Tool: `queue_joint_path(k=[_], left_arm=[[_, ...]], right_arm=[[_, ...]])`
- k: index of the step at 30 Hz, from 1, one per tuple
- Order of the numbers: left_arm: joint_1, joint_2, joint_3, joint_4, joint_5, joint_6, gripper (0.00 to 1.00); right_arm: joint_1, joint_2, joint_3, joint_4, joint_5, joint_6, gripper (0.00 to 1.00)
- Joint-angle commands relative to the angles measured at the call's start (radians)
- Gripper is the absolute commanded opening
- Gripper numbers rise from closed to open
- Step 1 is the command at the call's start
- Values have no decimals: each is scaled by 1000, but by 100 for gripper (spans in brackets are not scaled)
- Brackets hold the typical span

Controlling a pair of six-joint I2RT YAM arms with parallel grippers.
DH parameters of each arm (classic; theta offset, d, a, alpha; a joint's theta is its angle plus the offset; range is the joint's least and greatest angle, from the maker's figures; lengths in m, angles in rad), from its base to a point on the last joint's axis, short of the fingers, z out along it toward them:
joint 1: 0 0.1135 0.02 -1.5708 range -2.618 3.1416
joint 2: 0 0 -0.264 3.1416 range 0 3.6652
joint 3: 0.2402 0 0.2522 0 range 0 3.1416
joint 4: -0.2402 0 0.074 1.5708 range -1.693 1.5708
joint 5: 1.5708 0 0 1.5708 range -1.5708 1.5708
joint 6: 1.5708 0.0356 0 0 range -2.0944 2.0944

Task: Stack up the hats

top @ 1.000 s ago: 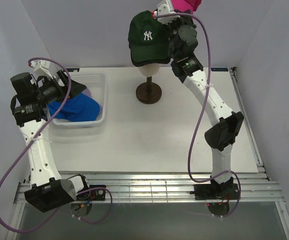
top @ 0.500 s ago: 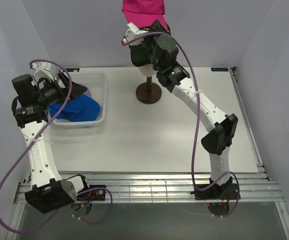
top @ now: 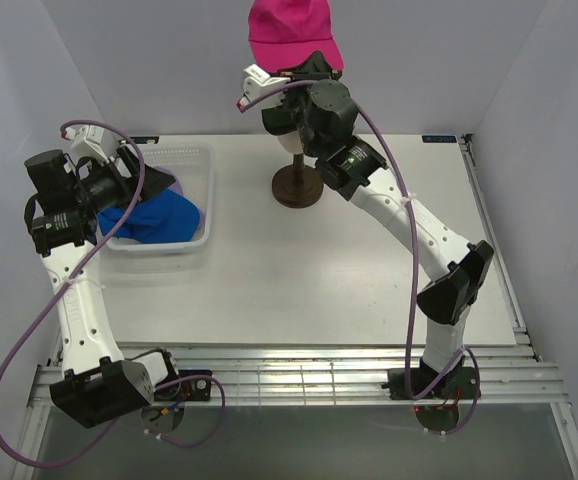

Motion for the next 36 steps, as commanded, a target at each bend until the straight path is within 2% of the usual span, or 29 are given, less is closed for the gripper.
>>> queue_joint_path(k=[1, 7, 18, 36], left_arm=[[4, -30, -2, 9, 19, 13, 86], [5, -35, -7, 9, 21, 11, 86], [4, -35, -22, 17, 41, 20, 84], [4, -6, -21, 42, 81, 20, 84]], right_arm=[[25, -72, -23, -8, 52, -45, 8], [33, -106, -63, -135, 29, -4, 8], [33, -94, -99, -78, 48, -36, 8], [31, -192, -196, -151, 0, -18, 8]])
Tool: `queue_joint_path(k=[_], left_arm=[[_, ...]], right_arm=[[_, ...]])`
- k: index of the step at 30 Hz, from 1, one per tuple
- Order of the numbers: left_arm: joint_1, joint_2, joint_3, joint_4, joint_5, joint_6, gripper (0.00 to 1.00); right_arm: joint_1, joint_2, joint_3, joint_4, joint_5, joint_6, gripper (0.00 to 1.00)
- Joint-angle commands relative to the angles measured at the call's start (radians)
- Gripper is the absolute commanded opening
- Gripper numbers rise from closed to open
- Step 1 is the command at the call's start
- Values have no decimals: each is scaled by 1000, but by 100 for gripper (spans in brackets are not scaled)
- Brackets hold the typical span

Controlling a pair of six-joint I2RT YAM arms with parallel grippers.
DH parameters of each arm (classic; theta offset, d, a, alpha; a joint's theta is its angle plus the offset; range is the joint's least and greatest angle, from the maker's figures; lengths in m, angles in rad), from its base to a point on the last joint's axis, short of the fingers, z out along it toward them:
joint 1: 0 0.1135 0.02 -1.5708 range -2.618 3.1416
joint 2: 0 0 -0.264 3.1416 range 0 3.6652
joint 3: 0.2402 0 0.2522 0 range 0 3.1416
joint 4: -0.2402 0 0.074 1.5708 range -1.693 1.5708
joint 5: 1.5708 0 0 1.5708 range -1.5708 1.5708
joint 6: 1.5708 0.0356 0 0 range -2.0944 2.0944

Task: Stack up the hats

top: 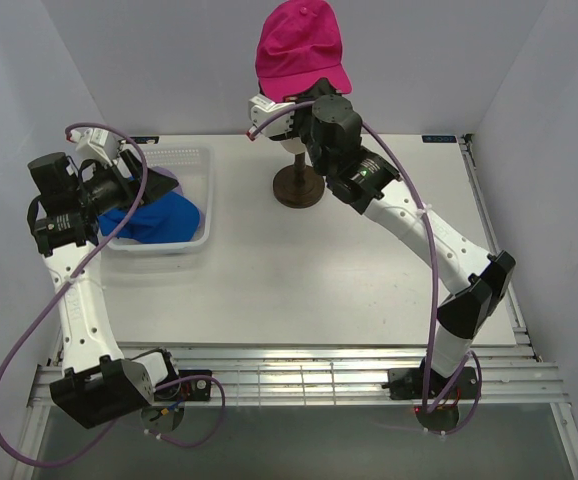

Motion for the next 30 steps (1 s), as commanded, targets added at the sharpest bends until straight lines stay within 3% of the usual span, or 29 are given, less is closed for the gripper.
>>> queue_joint_path(k=[1, 11, 13, 14, 18, 30], left_arm=[[1, 5, 20, 26, 35, 15, 84], [-104, 127, 201, 34, -51, 26, 81], [-141, 162, 239, 34, -66, 29, 81], [-150, 168, 248, 34, -77, 29, 81], [-193, 191, 272, 36, -102, 35, 81], [-218, 202, 285, 31, -119, 44, 81]], right_arm=[[2, -50, -11, 12, -15, 7, 8], [2, -53, -26, 54, -21, -5, 9], [2, -54, -34, 60, -16, -5, 13], [2, -57, -38, 64, -15, -5, 20], [3, -67, -54, 65, -19, -2, 27], [51, -105, -64, 68, -13, 18, 54]])
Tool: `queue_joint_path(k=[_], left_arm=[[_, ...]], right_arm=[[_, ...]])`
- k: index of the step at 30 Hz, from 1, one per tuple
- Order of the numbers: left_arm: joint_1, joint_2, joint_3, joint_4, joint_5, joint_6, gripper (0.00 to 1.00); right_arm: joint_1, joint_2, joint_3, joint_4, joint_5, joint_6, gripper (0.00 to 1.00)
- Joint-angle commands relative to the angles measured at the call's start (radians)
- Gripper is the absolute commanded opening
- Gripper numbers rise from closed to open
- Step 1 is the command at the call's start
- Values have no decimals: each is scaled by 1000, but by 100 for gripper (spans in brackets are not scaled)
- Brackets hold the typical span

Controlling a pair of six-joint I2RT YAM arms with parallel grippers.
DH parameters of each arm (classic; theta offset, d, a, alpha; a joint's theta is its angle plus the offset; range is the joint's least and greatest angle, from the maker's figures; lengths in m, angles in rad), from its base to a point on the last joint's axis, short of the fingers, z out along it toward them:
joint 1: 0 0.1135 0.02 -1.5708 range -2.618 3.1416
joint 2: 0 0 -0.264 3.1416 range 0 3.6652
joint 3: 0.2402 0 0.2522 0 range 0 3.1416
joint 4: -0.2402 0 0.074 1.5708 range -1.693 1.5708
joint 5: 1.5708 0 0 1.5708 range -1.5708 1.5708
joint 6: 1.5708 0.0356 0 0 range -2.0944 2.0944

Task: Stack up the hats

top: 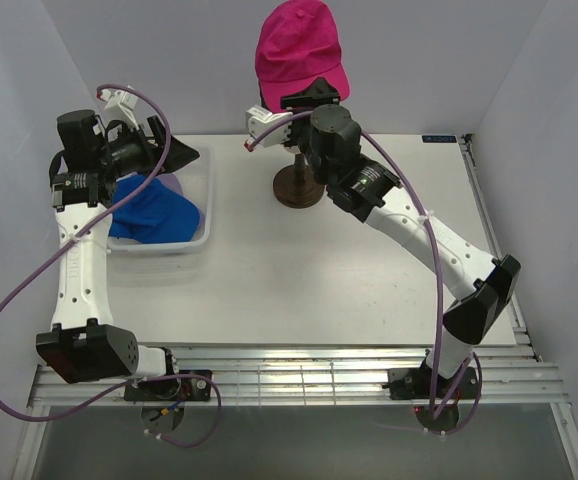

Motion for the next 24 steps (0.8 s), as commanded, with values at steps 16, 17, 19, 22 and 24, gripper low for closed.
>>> queue_joint_path(k=[16, 17, 19, 22, 24], left_arm=[[-6, -22, 31, -4, -5, 21, 81], [-6, -22, 31, -4, -5, 21, 81], [-6, -24, 27, -6, -5, 21, 81], [-6, -26, 20, -4, 0, 21, 81], [-6, -27, 20, -3, 6, 21, 81]], right_arm=[[58, -169, 31, -272, -215, 228, 92], [58, -169, 71, -287, -237, 256, 93], [54, -154, 143, -326, -286, 395, 93], [-12, -135, 304, -365, -384, 700, 89], [-137, -147, 335, -367, -465, 1021, 85]])
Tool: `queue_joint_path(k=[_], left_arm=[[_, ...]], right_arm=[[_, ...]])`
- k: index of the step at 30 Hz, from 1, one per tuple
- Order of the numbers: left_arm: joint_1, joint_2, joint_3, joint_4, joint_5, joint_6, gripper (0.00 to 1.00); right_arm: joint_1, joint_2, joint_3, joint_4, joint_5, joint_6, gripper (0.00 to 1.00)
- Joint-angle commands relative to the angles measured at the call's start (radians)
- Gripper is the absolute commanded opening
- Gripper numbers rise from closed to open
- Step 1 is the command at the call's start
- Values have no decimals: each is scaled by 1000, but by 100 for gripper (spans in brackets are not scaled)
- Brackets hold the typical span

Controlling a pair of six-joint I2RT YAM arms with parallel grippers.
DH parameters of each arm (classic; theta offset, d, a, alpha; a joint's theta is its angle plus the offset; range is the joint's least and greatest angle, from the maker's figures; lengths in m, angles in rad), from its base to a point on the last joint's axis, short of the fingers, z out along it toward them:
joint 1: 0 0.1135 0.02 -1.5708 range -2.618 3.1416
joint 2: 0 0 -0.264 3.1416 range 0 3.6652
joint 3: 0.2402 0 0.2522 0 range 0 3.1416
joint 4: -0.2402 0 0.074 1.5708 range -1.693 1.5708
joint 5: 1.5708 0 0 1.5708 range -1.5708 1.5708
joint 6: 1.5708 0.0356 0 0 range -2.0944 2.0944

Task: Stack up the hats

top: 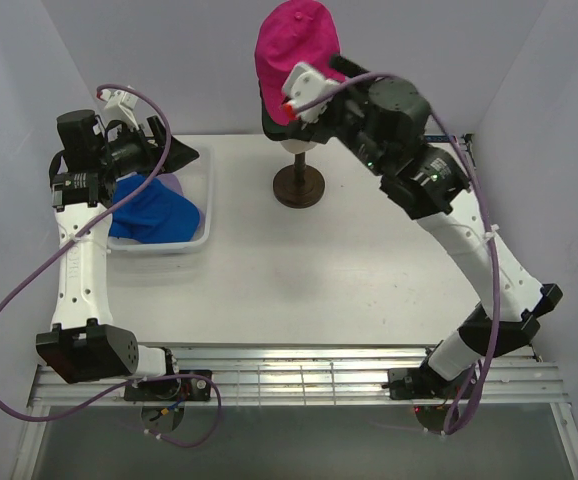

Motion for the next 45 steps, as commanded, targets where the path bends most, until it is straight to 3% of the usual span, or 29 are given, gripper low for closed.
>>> queue_joint_path(k=[1, 4, 6, 9, 12, 18, 21, 25, 30, 36, 41, 45], left_arm=[[-9, -30, 21, -4, 9, 15, 77], [-51, -21, 50, -7, -9, 39, 72], [-86, -6, 93, -18, -17, 46, 68], [-124, 46, 156, -44, -24, 59, 66], [-204, 88, 244, -59, -67, 81, 66], [-308, 183, 356, -82, -153, 139, 66], [-344, 215, 374, -99, -170, 170, 65], [-350, 223, 356, -105, -138, 217, 63], [-350, 183, 243, -82, -37, 431, 62], [-373, 91, 66, 63, -193, 687, 81], [-465, 146, 37, 85, -255, 722, 85], [-471, 180, 67, 126, -271, 652, 85]], right_arm=[[-200, -71, 73, -11, -193, 593, 82], [-458, -125, -62, 24, -535, 1005, 73], [-588, -118, -99, 53, -728, 1148, 67], [-694, -73, -111, 113, -891, 1360, 59], [-719, -62, -157, 191, -925, 1455, 58], [-756, -75, -408, 593, -1001, 1749, 69], [-756, -50, -476, 715, -1005, 1817, 69], [-756, -38, -543, 824, -996, 1874, 62], [-748, -4, -599, 961, -975, 1944, 55], [-719, 20, -596, 987, -929, 1952, 55], [-705, 33, -602, 977, -889, 1949, 57], [-696, 36, -608, 970, -866, 1946, 57]])
